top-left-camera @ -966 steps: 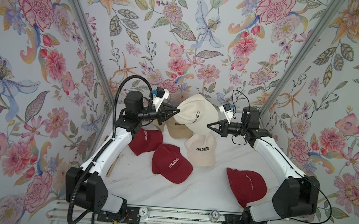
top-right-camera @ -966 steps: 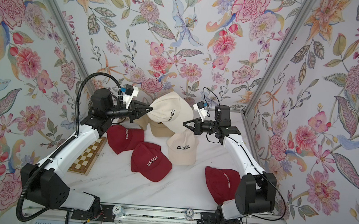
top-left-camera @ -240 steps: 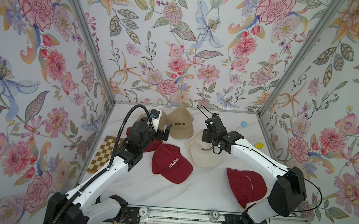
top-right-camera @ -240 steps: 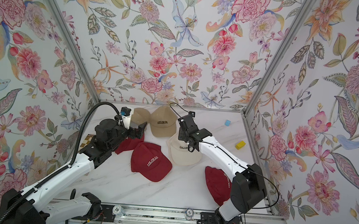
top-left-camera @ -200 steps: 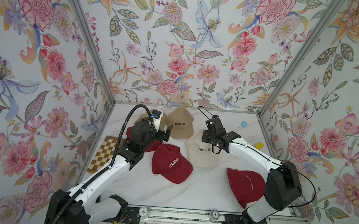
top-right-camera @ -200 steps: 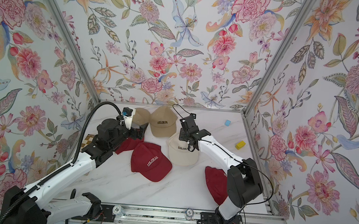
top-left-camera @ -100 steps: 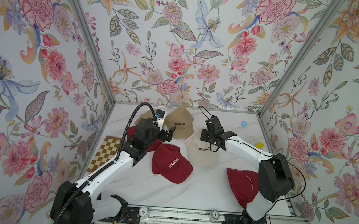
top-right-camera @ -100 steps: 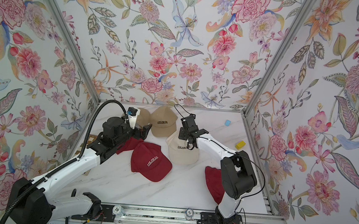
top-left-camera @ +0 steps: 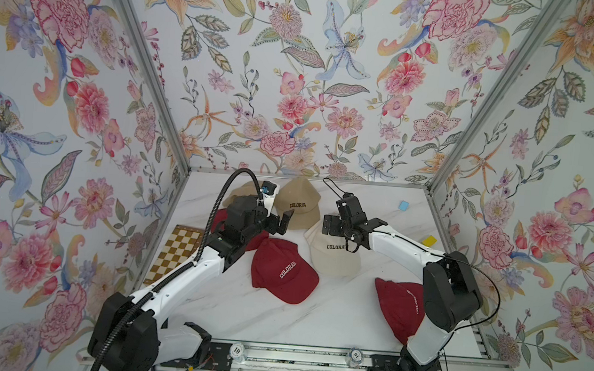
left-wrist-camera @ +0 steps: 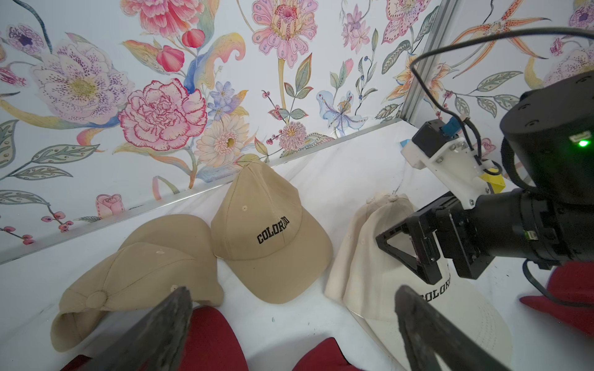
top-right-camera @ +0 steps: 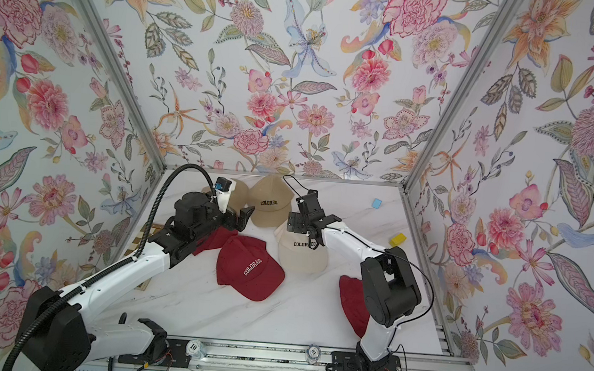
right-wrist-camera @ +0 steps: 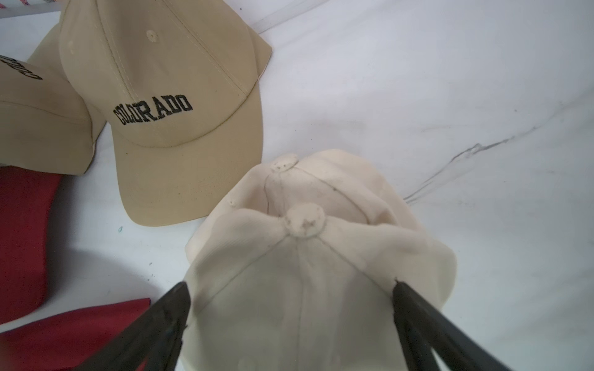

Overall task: Stack the baseball caps by color
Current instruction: Place the baseball cap on the baseball cap.

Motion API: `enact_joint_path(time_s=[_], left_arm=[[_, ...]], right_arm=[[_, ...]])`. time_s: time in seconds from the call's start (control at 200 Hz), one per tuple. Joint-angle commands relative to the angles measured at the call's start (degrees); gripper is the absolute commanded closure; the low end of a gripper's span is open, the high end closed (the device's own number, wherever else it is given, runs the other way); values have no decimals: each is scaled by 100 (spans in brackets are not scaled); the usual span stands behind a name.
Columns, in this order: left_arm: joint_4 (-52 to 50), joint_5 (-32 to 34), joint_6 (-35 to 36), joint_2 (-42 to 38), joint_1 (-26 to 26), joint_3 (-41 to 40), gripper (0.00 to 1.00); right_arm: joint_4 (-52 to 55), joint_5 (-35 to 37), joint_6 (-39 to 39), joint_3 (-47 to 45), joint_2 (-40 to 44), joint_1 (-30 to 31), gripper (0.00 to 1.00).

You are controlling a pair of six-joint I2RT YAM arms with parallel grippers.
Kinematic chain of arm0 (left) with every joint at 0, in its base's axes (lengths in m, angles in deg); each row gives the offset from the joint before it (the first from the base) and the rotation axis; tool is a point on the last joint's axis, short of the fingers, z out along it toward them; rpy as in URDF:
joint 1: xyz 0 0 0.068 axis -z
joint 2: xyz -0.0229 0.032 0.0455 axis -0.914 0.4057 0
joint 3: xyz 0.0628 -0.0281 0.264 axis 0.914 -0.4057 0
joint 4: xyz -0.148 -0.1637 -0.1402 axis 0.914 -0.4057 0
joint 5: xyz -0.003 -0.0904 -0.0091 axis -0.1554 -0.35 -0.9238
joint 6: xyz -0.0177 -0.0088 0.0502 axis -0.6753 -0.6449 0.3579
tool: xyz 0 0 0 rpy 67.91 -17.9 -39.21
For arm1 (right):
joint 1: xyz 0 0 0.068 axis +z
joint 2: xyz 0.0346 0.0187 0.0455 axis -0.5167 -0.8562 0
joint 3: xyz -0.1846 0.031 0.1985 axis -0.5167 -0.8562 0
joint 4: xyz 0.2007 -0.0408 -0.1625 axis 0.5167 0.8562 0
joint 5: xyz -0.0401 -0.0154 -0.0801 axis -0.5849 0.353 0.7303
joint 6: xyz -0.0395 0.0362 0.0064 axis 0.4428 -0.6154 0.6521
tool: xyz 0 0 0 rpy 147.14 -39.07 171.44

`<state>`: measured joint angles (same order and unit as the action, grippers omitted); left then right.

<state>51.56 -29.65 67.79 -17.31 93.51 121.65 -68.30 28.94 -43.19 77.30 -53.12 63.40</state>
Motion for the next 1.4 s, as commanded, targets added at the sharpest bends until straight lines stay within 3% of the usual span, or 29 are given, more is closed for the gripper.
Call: enact_joint_path(time_s=[0.0,0.295,0.555,0.786,1.036,1.296,1.396], left_arm=[[-30,-120,-66,92,51,209,0],[-58,-103,-136,101,52,209,0],[-71,-67,-198,-48,56,112,0],[-98,-70,-205,-105,91,86,0],[-623,190,-192,-389,107,178,1],[-1894,543,-178,-679,104,478,1],[-2230,585,-348,-707,104,590,0]], right_arm=[[55,168,181,-98,-138,40,1],[123,454,-26,160,-650,33,1],[152,1037,-356,-129,-369,-54,1],[162,1091,-417,-240,-158,-35,1],[365,869,-117,-81,441,109,1],[832,1151,-118,-392,1724,103,1],[1045,877,19,-405,2184,-43,1]])
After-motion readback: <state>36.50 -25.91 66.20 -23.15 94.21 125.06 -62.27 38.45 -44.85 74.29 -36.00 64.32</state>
